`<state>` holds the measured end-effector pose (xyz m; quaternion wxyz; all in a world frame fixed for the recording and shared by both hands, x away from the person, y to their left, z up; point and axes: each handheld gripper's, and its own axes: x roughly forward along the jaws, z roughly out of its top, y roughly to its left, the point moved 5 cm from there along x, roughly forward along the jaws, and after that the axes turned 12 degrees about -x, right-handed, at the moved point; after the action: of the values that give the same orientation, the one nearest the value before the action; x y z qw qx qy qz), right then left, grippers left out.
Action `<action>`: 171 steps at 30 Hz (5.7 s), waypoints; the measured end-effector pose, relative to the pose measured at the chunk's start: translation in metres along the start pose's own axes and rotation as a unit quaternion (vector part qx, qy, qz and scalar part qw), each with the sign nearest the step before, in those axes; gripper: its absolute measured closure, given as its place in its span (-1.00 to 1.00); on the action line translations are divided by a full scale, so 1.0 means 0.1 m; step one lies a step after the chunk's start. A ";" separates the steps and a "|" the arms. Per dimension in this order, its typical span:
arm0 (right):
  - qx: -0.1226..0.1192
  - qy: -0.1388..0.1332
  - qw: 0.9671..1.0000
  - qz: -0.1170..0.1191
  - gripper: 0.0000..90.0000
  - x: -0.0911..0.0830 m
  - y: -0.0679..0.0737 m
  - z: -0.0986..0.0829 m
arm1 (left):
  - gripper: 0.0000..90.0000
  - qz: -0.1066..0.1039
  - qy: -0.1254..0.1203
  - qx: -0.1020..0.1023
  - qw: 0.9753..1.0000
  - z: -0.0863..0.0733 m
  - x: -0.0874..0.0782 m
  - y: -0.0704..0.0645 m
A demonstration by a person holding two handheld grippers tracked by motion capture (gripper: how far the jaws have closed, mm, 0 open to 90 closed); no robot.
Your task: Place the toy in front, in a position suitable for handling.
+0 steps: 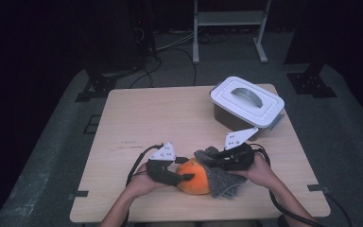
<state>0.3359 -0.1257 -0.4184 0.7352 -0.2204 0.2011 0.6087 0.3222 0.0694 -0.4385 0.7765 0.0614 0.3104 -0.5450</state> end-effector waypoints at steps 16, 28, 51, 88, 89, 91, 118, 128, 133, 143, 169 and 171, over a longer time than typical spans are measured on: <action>-0.002 -0.001 1.000 0.003 0.74 0.01 0.10 -0.03 | -0.27 0.009 -0.001 -0.017 1.000 0.03 -0.04 0.06; -0.008 0.000 1.000 -0.001 0.74 -0.02 0.06 0.00 | -0.05 0.009 0.004 0.019 1.000 -0.03 -0.04 0.04; -0.034 0.014 0.999 0.029 0.73 0.13 0.08 0.26 | -0.11 0.003 0.010 0.053 0.999 -0.04 -0.02 -0.05; 0.033 -0.022 0.999 0.000 0.73 -0.11 0.04 -0.23 | 0.05 0.035 -0.004 0.063 0.997 0.02 0.02 -0.04; 0.030 -0.026 0.999 -0.003 0.73 -0.13 0.02 -0.20 | 0.08 0.041 -0.016 0.079 0.996 0.03 0.01 -0.05; 0.025 -0.038 0.999 -0.005 0.73 -0.16 -0.01 -0.11 | 0.10 0.061 -0.023 0.106 0.992 0.06 0.03 -0.06; 0.034 0.009 0.999 -0.016 0.74 -0.14 -0.01 -0.41 | -0.04 0.018 0.009 0.031 0.999 -0.04 0.03 0.05; -0.013 -0.006 1.000 -0.015 0.73 0.00 -0.01 0.03 | 0.02 0.036 -0.010 0.050 0.998 0.00 0.01 0.08; 0.005 -0.014 1.000 -0.005 0.73 0.05 -0.01 -0.06 | -0.25 0.017 0.003 0.018 1.000 0.01 0.03 0.09; 0.009 -0.022 1.000 0.004 0.72 0.04 0.08 -0.18 | -0.13 0.004 0.017 0.010 1.000 -0.01 0.06 0.04; -0.013 -0.018 1.000 -0.006 0.71 0.16 0.05 -0.01 | -0.23 0.032 0.005 -0.002 0.999 -0.01 0.01 0.13; -0.007 -0.014 1.000 -0.004 0.71 0.14 0.05 -0.08 | -0.17 0.030 0.007 0.004 1.000 -0.03 0.01 0.13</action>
<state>0.3328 -0.1185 -0.4332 0.7387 -0.2179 0.1853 0.6104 0.3321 0.0752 -0.4447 0.7902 0.0776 0.3115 -0.5221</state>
